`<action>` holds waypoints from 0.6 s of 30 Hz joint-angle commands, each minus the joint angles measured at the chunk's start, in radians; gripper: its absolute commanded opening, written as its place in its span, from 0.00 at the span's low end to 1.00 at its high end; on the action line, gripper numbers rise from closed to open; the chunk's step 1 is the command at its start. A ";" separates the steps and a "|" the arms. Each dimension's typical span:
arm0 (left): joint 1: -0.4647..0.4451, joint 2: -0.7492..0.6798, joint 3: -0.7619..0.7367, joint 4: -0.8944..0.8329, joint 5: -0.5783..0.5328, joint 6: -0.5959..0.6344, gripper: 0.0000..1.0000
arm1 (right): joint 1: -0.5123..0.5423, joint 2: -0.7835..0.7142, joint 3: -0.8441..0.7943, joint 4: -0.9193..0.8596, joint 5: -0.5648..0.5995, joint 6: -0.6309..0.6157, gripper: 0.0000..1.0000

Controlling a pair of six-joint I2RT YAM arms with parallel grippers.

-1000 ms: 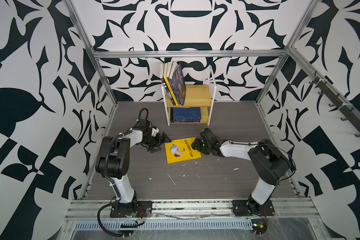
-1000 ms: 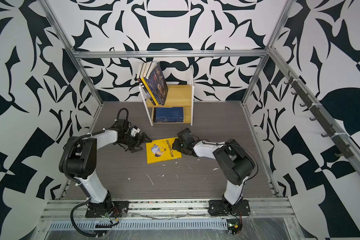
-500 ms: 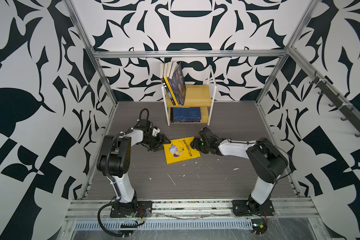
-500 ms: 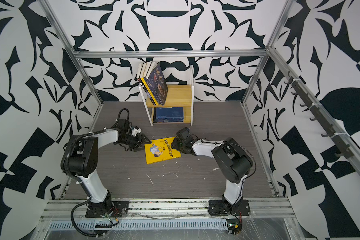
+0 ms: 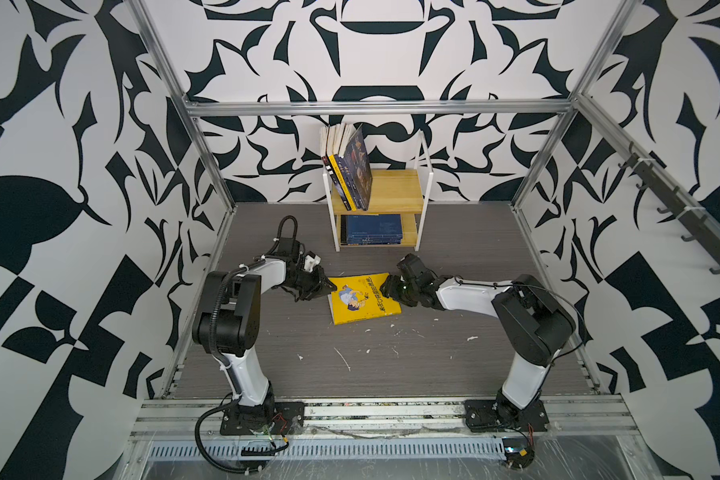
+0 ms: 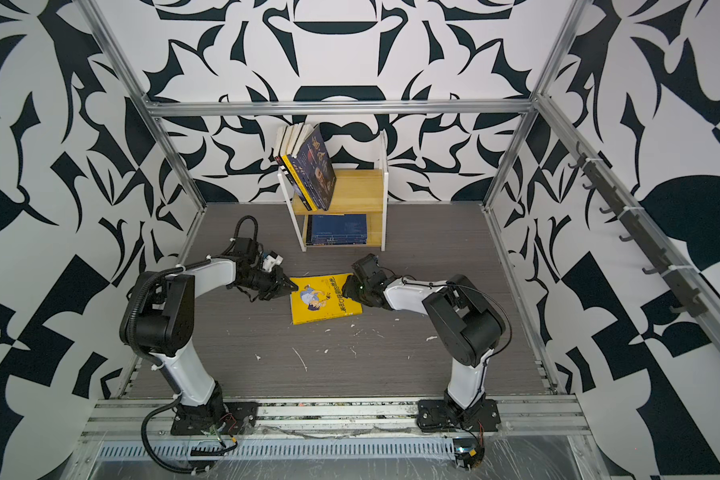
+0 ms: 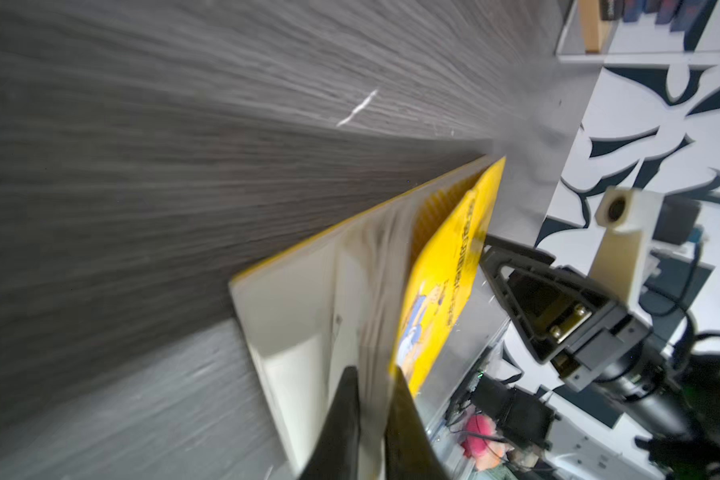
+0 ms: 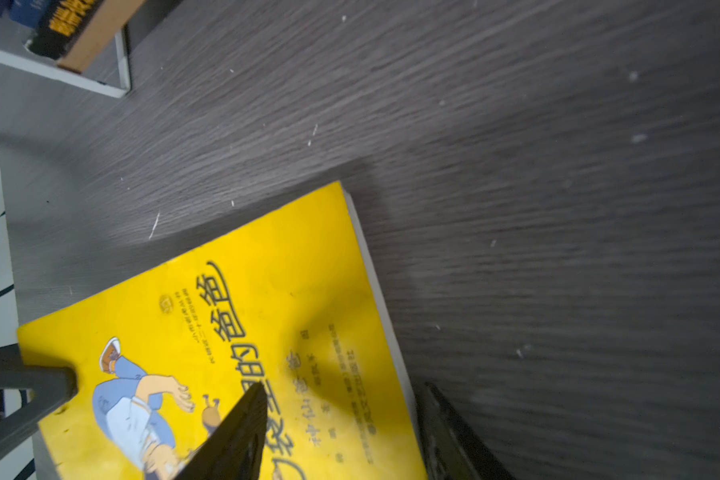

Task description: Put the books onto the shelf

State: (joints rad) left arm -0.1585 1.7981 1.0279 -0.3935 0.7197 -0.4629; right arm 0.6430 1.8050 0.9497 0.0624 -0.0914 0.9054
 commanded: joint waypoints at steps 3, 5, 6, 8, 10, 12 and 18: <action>-0.007 -0.057 -0.013 0.003 0.046 0.006 0.00 | 0.006 -0.022 -0.062 -0.187 0.062 -0.067 0.69; -0.007 -0.061 0.000 -0.017 0.051 0.007 0.00 | 0.007 -0.059 -0.057 -0.247 0.125 -0.125 0.73; -0.007 -0.065 0.003 -0.019 0.060 0.006 0.00 | 0.009 -0.082 -0.060 -0.270 0.158 -0.157 0.74; -0.007 -0.071 0.006 -0.020 0.075 -0.001 0.00 | 0.014 -0.133 -0.081 -0.279 0.214 -0.222 0.76; -0.007 -0.070 0.016 -0.023 0.083 -0.006 0.00 | 0.021 -0.190 -0.107 -0.278 0.274 -0.288 0.78; -0.007 -0.071 0.034 -0.049 0.079 -0.001 0.00 | 0.026 -0.243 -0.128 -0.278 0.359 -0.345 0.79; -0.007 -0.108 0.032 -0.054 0.093 -0.022 0.00 | 0.057 -0.402 -0.213 -0.189 0.453 -0.532 0.79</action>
State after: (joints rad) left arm -0.1638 1.7321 1.0317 -0.4137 0.7681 -0.4641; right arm 0.6769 1.4662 0.7559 -0.1646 0.2569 0.5072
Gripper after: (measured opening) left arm 0.105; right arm 0.792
